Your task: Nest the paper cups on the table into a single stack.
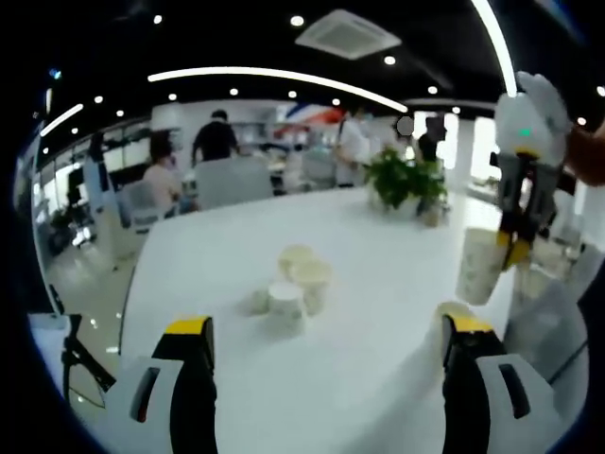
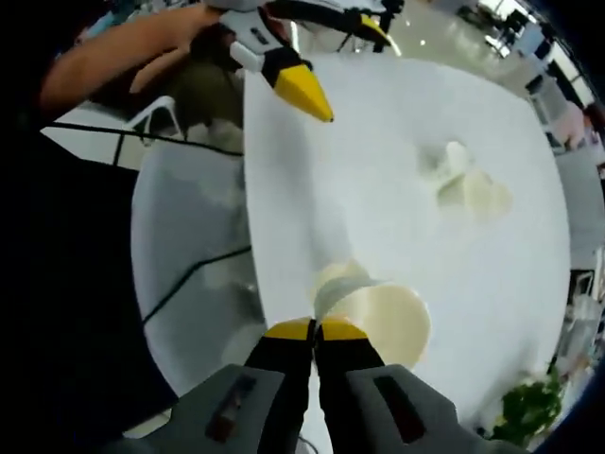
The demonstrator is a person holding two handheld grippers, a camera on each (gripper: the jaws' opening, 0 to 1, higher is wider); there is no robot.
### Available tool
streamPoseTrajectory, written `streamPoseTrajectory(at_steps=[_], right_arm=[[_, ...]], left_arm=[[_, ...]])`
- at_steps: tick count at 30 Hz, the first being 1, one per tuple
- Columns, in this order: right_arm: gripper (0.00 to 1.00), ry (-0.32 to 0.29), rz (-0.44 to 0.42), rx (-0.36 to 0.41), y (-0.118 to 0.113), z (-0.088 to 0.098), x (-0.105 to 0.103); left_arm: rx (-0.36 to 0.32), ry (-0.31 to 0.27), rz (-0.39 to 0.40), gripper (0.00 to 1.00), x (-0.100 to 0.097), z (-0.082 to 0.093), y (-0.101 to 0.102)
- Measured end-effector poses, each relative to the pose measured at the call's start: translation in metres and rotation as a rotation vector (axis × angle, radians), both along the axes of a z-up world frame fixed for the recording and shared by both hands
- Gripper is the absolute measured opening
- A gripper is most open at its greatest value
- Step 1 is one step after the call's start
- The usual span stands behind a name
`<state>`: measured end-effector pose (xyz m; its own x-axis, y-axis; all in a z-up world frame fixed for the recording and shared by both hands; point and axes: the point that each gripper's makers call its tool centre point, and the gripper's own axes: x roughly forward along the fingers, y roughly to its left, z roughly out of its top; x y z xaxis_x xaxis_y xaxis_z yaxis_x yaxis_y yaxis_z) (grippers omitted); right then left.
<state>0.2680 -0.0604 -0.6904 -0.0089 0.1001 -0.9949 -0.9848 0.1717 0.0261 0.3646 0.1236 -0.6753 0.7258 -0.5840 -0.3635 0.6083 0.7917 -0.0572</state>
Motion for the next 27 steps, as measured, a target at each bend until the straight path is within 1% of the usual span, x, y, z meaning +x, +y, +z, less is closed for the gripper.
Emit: streamPoseTrajectory(at_steps=[7,14,27], right_arm=[[0.00,0.006,-0.008,0.001,0.000,-0.013,-0.002],[0.00,0.004,-0.026,0.005,0.001,-0.018,0.001],[0.00,0.012,-0.038,-0.002,-0.001,-0.033,0.001]], left_arm=[[0.000,0.006,0.002,0.98,-0.002,0.000,-0.001],[-0.001,0.004,0.011,0.98,0.000,0.001,0.003],[0.020,0.018,0.016,0.98,-0.001,-0.004,0.006]])
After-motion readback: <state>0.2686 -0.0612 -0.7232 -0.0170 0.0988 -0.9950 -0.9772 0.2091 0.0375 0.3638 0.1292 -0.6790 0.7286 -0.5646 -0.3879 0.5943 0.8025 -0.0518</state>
